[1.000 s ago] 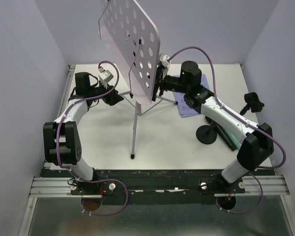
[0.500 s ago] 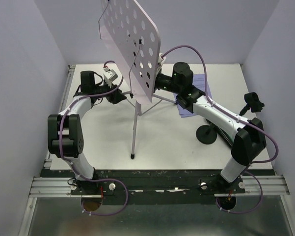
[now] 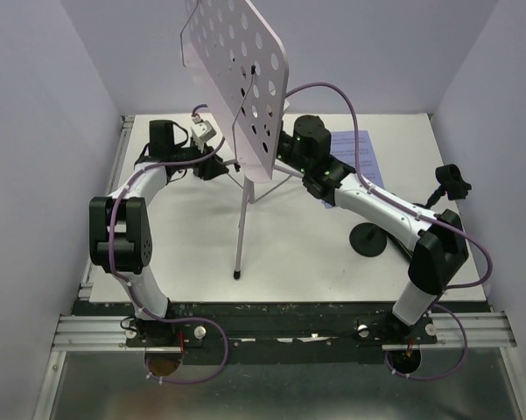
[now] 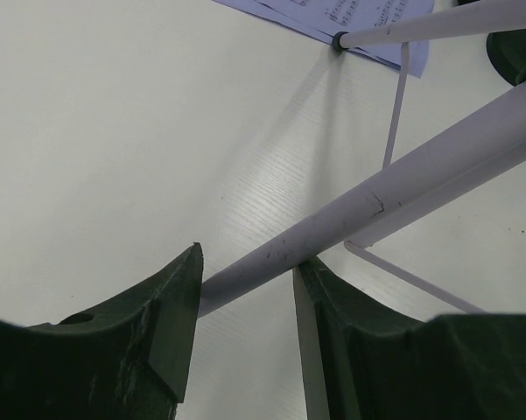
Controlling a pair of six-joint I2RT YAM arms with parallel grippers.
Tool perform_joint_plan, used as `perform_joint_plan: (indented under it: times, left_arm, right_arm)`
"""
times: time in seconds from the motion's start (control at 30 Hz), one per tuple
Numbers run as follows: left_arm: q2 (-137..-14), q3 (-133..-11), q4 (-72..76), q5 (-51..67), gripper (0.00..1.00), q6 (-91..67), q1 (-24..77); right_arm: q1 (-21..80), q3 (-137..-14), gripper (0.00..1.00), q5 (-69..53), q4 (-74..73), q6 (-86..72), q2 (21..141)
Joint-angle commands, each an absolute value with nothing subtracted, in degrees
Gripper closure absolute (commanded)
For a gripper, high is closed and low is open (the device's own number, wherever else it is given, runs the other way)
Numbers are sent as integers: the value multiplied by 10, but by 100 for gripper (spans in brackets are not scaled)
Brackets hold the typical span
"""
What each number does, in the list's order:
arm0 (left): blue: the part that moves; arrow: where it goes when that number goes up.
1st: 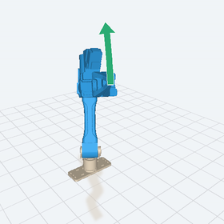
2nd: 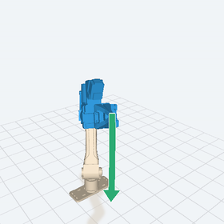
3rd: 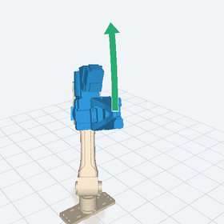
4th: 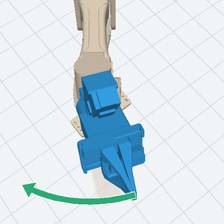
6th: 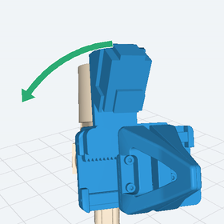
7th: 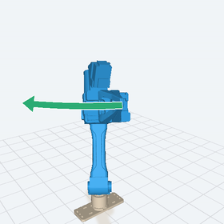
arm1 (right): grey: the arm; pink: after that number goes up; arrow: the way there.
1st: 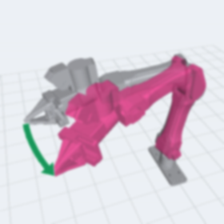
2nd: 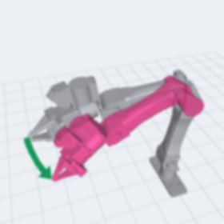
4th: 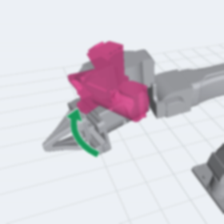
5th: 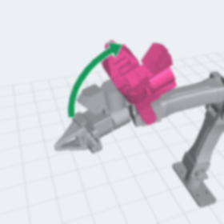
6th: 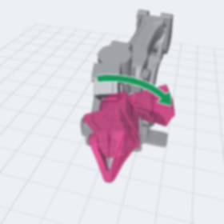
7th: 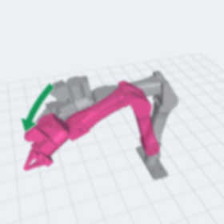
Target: Pack up the instrument practice props
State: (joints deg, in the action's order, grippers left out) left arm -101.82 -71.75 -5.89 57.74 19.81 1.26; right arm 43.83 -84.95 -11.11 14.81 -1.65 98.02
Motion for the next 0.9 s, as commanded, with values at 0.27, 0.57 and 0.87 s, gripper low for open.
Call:
perform_joint_plan:
  times: [0.27,0.57,0.87]
  left_arm:
    - [-953,-730,-199,625,99,329,25]
    - [-769,-688,-337,576,100,348,41]
    - [-757,-633,-230,478,35,385,39]
  right_arm:
    - [433,-906,99,-46,144,24,998]
    - [408,-1006,100,-155,107,-26,1014]
    - [363,-939,100,-270,160,-74,997]
